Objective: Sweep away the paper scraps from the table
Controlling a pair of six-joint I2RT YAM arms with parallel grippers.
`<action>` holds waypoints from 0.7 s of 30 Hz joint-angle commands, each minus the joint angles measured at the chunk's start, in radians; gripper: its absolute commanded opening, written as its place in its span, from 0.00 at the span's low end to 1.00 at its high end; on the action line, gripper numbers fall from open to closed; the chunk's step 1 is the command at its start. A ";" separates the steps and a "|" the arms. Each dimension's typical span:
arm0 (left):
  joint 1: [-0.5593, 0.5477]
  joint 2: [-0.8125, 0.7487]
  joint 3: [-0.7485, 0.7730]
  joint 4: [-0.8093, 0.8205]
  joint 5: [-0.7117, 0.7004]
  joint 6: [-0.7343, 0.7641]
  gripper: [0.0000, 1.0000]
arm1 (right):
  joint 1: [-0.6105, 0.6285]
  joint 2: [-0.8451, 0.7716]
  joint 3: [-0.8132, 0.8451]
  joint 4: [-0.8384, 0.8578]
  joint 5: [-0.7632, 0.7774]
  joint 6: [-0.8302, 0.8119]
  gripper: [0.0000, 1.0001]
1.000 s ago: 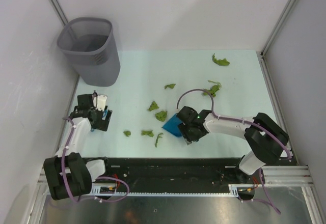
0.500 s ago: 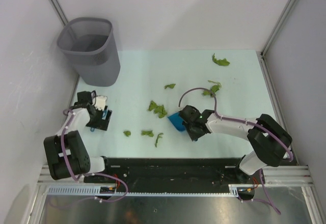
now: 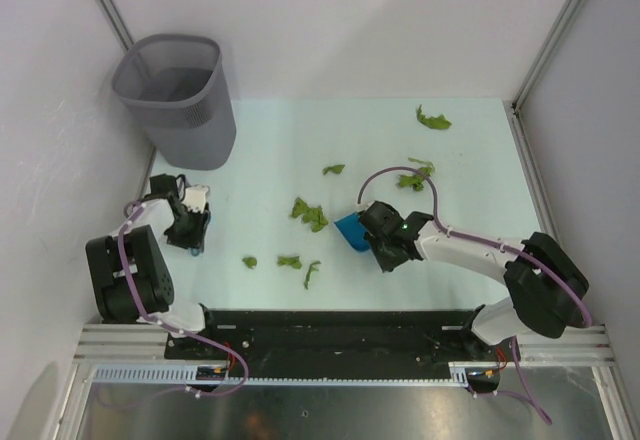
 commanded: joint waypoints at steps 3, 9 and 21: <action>0.007 0.044 -0.027 0.034 0.052 0.028 0.26 | 0.001 0.054 0.039 -0.001 0.053 0.021 0.00; 0.004 -0.050 -0.057 0.031 0.104 0.036 0.00 | 0.021 0.157 0.039 0.045 0.067 0.059 0.00; -0.088 -0.276 -0.049 0.013 0.154 0.010 0.00 | 0.019 0.135 0.039 0.042 0.070 0.094 0.50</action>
